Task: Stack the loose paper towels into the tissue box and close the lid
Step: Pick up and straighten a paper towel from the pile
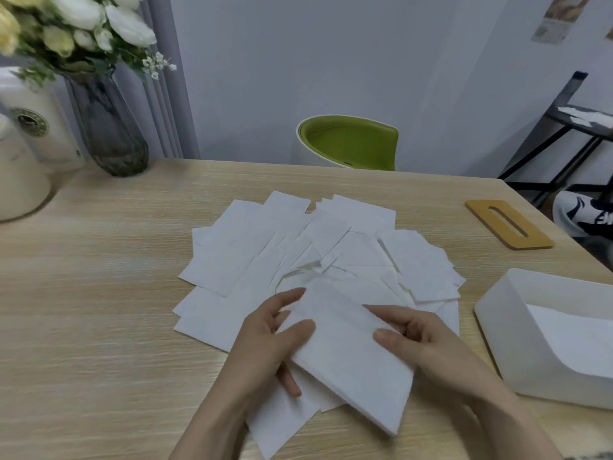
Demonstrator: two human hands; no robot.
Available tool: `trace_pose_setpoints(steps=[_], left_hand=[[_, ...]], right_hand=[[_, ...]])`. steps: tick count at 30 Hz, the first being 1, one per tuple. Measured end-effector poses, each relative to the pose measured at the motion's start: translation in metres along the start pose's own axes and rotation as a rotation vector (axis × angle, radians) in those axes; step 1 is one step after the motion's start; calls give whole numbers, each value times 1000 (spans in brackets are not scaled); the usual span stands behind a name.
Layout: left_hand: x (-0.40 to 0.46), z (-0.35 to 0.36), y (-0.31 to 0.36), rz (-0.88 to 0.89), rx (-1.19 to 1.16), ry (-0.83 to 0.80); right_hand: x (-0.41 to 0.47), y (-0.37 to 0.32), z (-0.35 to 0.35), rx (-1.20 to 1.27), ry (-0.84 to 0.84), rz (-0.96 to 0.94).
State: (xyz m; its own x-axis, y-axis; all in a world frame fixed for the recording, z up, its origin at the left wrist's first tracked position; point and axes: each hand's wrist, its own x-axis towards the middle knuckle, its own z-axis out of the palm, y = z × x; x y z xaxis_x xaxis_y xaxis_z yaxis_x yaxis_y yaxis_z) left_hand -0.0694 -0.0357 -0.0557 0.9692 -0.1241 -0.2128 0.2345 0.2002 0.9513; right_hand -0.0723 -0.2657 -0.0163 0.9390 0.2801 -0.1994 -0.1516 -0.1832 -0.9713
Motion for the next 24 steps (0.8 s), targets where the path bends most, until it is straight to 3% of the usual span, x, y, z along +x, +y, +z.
trace_pose_setpoints(steps=[3,6,10,12,17,24], left_hand=[[3,10,3,105,-34,139],[5,22,6,234,-62,248],[6,32,7,422,136,251],[9,30,6,435,262,267],[14,23,-6,385,434,225],[13,27,-9,365,474,208]], right_hand=[[6,5,-4,275,249,-52],[4,7,7,388,282,-95],[0,3,19,83,429,-241],[1,2,19,-33,480,-248],[4,19,23,-7,414,-152],[5,30,28,-94,437,-130]])
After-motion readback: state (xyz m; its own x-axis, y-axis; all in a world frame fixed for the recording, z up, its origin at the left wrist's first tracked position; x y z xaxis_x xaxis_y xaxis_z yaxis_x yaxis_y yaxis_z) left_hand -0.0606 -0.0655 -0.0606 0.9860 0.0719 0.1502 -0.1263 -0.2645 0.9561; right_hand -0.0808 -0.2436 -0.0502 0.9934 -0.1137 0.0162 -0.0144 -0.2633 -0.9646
